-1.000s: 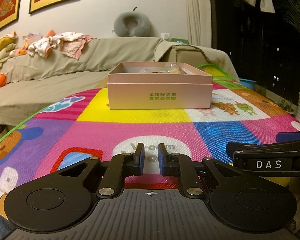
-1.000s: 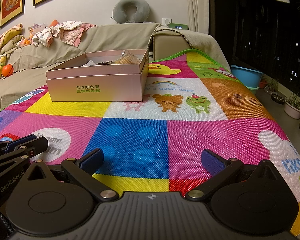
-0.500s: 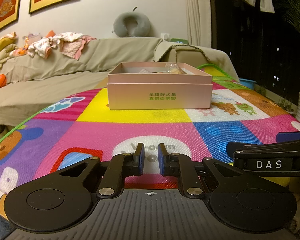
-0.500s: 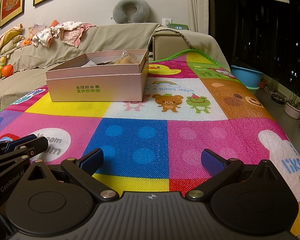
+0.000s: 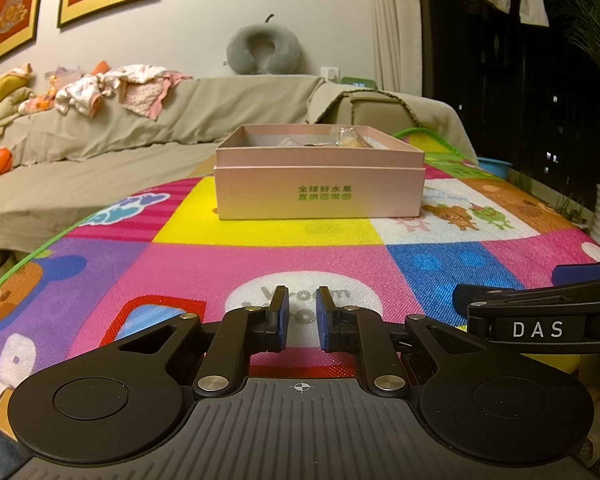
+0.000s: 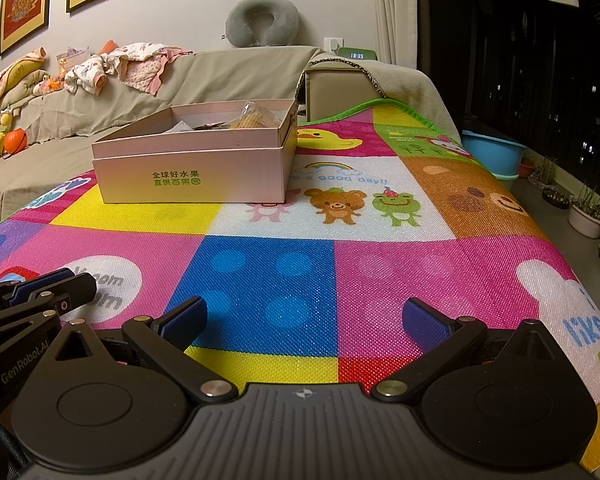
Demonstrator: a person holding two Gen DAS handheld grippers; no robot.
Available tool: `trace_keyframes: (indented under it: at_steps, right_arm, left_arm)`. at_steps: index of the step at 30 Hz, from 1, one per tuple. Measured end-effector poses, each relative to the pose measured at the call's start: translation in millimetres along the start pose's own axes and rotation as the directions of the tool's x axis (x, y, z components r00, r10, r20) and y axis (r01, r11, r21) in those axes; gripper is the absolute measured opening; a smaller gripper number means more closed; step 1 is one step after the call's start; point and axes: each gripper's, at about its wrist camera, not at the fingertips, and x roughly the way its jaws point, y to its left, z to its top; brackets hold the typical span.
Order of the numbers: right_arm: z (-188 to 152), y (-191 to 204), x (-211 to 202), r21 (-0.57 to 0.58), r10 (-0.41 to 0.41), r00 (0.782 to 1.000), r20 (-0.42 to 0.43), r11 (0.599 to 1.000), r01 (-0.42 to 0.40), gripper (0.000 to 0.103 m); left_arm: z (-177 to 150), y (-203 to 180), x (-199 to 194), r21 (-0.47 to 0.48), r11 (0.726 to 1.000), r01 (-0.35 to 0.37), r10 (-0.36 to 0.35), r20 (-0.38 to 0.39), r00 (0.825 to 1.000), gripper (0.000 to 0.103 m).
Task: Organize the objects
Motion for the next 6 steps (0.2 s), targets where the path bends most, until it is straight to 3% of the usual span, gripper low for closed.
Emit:
trace_keyframes:
  at_steps: [6]
  right_arm:
    - [2.1, 0.6, -0.4, 0.003, -0.003, 1.000, -0.020, 1.000, 0.003, 0.103]
  left_arm:
    - [1.4, 2.6, 0.3, -0.001, 1.000, 0.007, -0.007, 0.000, 1.000, 0.016]
